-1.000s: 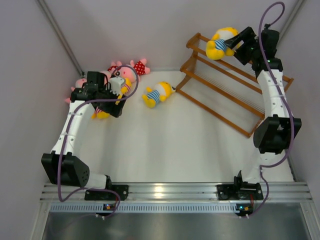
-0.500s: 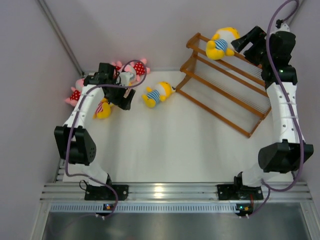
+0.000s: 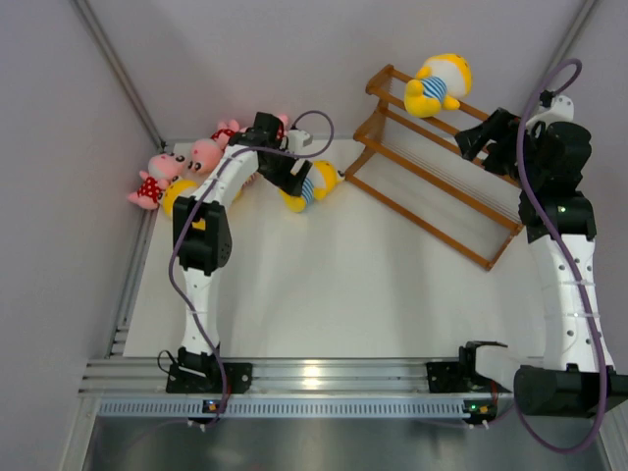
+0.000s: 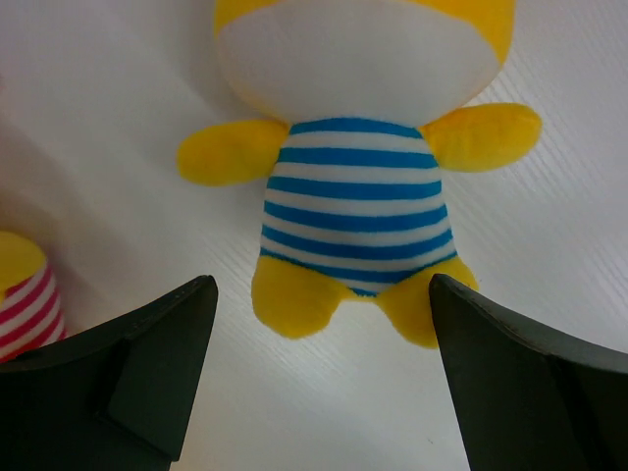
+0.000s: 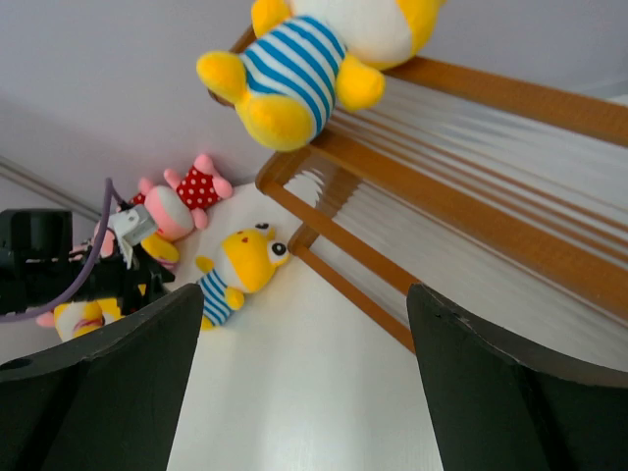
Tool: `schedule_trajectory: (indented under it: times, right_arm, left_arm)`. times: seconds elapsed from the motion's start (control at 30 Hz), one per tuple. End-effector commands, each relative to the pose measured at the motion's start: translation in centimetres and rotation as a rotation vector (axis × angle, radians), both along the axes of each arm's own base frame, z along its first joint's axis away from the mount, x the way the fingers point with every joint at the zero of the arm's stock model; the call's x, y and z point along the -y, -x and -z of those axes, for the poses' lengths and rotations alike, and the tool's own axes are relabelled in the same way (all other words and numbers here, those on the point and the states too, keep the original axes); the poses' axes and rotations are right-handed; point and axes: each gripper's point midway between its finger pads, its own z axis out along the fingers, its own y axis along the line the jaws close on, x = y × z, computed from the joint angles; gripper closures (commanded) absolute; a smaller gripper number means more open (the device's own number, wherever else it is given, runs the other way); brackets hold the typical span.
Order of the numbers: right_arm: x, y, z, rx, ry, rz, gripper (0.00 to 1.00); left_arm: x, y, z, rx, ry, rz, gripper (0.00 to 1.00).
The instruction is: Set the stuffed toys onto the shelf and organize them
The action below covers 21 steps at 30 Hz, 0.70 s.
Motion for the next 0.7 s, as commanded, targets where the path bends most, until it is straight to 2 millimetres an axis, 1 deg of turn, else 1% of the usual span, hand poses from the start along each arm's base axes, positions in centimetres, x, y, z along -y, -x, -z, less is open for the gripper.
schedule_trajectory:
  times: [0.0,0.07,0.1,0.13,0.17,0.2,0.23,0.27,0.3,0.33,0.37,0.4,0.43,0.47,0.5,0.53,0.57,0.6,0.63,0.67]
  right_arm:
    - [-1.1,1.3,1.4,-0.017,0.026,-0.059,0.15]
    - [-1.2,2.0,1.5,-0.015,0.028,-0.066,0.15]
    - [-1.3,2.1,1.8,-0.020,0.026,-0.070,0.15]
    - [-1.4,2.3,1.8,-0.020,0.026,-0.073,0.15]
    - [-1.5,2.5,1.8,-0.019,0.026,-0.079,0.16]
    - [-1.6,2.7,1.8,-0.021,0.026,-0.082,0.16]
    - [-1.8,2.9,1.9,-0.027,0.028,-0.091,0.17]
    - [-1.9,3.0,2.0,-0.030,0.029,-0.093,0.17]
    - [-2.1,3.1,1.9,-0.028,0.034,-0.099,0.17]
    - [-2.2,3.3,1.9,-0.029,0.039,-0.107,0.18]
    - [-3.4,3.7,1.8,-0.024,0.046,-0.143,0.18]
    - [-3.8,3.8,1.8,-0.023,0.055,-0.155,0.18]
    - [-5.0,4.0,1.8,-0.020,0.078,-0.182,0.18]
    - [-5.8,4.0,2.1,-0.029,0.094,-0.195,0.19]
    - [-6.8,4.2,1.9,-0.022,0.107,-0.215,0.18]
    - [-9.3,4.9,2.0,-0.019,0.124,-0.284,0.18]
    - [-10.8,4.9,2.3,-0.021,0.126,-0.327,0.18]
    - [-12.4,5.3,2.5,-0.025,0.110,-0.378,0.18]
    - [-14.7,6.2,2.6,-0.025,0.097,-0.444,0.19]
    - [-16.0,6.3,3.3,-0.034,0.086,-0.475,0.19]
  left_arm:
    - [1.6,-0.3,0.3,-0.032,0.097,0.012,0.05]
    - [1.7,1.0,3.1,-0.106,0.087,0.016,0.07]
    - [1.7,1.4,3.9,-0.126,0.084,0.024,0.09]
    - [1.6,2.0,4.7,-0.153,0.085,0.028,0.24]
    - [1.4,2.8,5.6,-0.184,0.080,0.024,0.35]
    - [1.3,3.3,6.0,-0.199,0.077,0.021,0.49]
    - [1.4,3.8,5.9,-0.210,0.084,0.023,0.75]
    - [1.2,4.7,5.6,-0.219,0.088,0.031,0.91]
    - [1.2,5.1,5.2,-0.215,0.094,0.039,1.00]
    - [1.4,5.5,3.3,-0.188,0.117,0.052,1.00]
    - [1.4,6.0,2.8,-0.186,0.123,0.058,1.00]
    - [1.1,6.9,2.5,-0.195,0.127,0.055,1.00]
    - [1.1,7.3,0.4,-0.160,0.141,0.052,1.00]
    - [1.0,7.7,-0.6,-0.148,0.151,0.044,1.00]
    - [0.8,8.6,-0.9,-0.165,0.163,0.025,1.00]
    - [0.5,9.2,-3.4,-0.120,0.185,0.021,1.00]
    - [0.5,9.8,-4.6,-0.113,0.219,0.014,1.00]
    - [0.2,10.8,-5.0,-0.124,0.235,0.008,1.00]
    - [0.0,11.6,-7.6,-0.076,0.270,0.009,1.00]
    - [0.2,12.6,-8.8,-0.074,0.312,0.019,1.00]
